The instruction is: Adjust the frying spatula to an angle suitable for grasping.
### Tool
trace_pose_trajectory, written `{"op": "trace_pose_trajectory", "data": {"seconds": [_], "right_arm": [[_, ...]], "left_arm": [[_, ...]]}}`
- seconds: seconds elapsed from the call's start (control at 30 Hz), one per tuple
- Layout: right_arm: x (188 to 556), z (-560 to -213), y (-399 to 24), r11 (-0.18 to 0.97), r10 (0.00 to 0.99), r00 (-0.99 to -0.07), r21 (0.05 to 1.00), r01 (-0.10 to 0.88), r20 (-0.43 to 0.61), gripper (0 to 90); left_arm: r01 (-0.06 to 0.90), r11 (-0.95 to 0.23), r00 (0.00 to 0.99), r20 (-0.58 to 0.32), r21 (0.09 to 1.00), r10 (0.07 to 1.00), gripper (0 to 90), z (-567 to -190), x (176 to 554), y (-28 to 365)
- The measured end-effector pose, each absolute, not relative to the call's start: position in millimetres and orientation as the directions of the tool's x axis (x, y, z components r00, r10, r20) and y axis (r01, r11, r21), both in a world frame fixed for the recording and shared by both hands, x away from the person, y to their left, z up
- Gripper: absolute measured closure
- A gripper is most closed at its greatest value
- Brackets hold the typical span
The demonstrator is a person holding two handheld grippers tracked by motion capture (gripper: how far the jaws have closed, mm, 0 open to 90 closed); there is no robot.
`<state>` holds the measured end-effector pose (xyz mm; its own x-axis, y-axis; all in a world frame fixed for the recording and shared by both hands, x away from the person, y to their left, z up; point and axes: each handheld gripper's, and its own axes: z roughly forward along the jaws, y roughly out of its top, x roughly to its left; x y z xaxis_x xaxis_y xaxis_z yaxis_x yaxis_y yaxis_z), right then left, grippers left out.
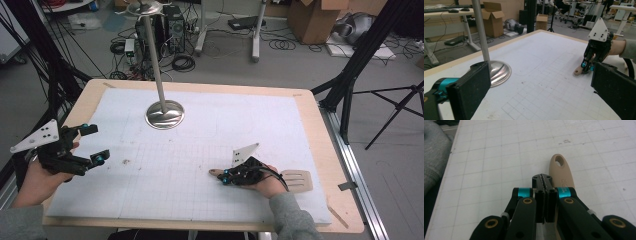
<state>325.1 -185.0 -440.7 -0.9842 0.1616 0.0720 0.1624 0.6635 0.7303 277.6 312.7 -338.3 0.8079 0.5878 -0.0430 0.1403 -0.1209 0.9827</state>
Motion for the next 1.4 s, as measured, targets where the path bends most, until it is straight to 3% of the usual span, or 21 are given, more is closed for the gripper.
{"op": "trace_pose_trajectory", "data": {"seconds": [1.4], "right_arm": [[345.0,-438.4,-191.1,0.622,0.339,-0.937,0.729,0.287,0.081,90.0]], "left_arm": [[0.154,-0.123,0.790,-0.047,0.980,0.611,3.2,-341.7,270.2,320.5]]}}
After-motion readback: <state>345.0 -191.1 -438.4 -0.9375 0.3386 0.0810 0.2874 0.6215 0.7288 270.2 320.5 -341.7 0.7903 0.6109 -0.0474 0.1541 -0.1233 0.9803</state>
